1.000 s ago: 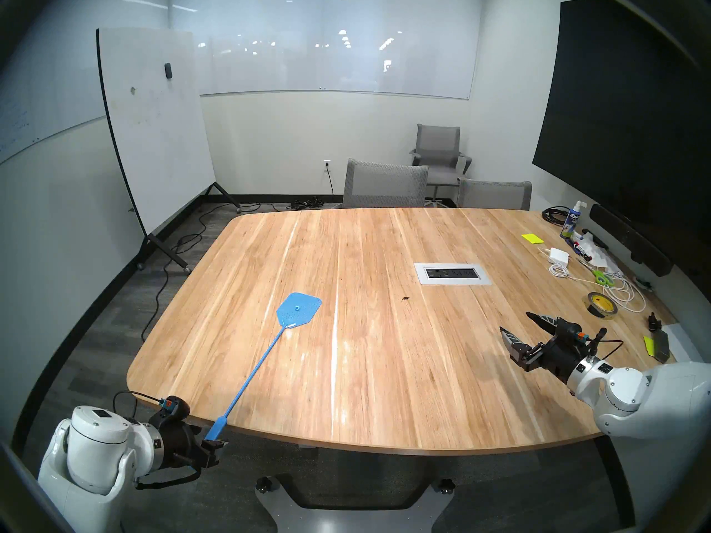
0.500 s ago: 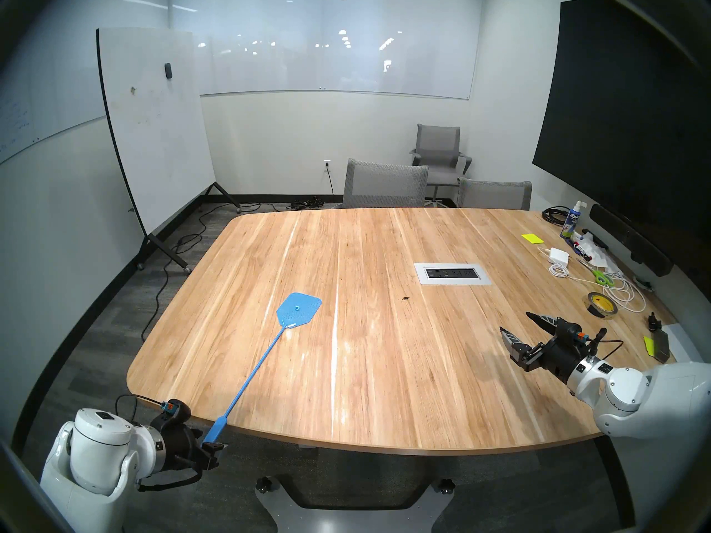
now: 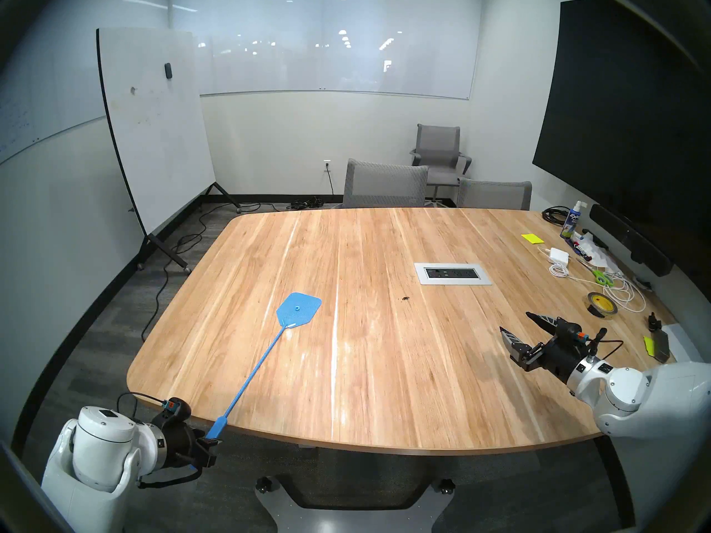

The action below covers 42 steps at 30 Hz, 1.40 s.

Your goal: Swat a bug on table

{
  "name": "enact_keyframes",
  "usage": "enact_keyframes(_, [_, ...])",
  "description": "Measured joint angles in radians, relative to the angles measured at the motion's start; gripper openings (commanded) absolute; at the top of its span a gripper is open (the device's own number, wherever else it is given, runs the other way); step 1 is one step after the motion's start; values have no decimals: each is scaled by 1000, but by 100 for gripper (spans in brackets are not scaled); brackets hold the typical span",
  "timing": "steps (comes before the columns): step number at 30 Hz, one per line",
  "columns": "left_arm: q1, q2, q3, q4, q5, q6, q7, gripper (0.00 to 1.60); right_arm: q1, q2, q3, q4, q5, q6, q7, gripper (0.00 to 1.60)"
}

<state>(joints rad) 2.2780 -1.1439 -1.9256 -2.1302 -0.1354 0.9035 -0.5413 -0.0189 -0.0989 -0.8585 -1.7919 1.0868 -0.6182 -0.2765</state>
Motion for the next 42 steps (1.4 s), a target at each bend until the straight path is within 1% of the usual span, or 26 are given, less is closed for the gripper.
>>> enact_keyframes(1, [-1, 1, 1, 1, 0, 1, -1, 80, 0, 0, 0, 0, 0, 0, 0, 160])
enact_keyframes(4, [-2, 3, 3, 4, 2, 3, -5, 72, 0, 0, 0, 0, 0, 0, 0, 160])
enact_keyframes(6, [-2, 4, 4, 4, 2, 4, -6, 70, 0, 0, 0, 0, 0, 0, 0, 160])
enact_keyframes(13, [-2, 8, 11, 5, 10, 4, -10, 71, 0, 0, 0, 0, 0, 0, 0, 160])
enact_keyframes(15, [-1, 9, 12, 5, 12, 4, -10, 68, 0, 0, 0, 0, 0, 0, 0, 160])
enact_keyframes(18, [-1, 10, 15, 4, 17, 4, -10, 29, 0, 0, 0, 0, 0, 0, 0, 160])
enact_keyframes(19, [0, 11, 16, 3, 19, 4, -10, 21, 0, 0, 0, 0, 0, 0, 0, 160])
enact_keyframes(20, [1, 11, 16, 2, 20, 4, -10, 0, 0, 0, 0, 0, 0, 0, 0, 160])
enact_keyframes(29, [12, 10, 14, -14, 27, -4, -10, 0, 0, 0, 0, 0, 0, 0, 0, 160])
enact_keyframes(42, [17, -18, -22, -72, 6, -22, -14, 0, 0, 0, 0, 0, 0, 0, 0, 160])
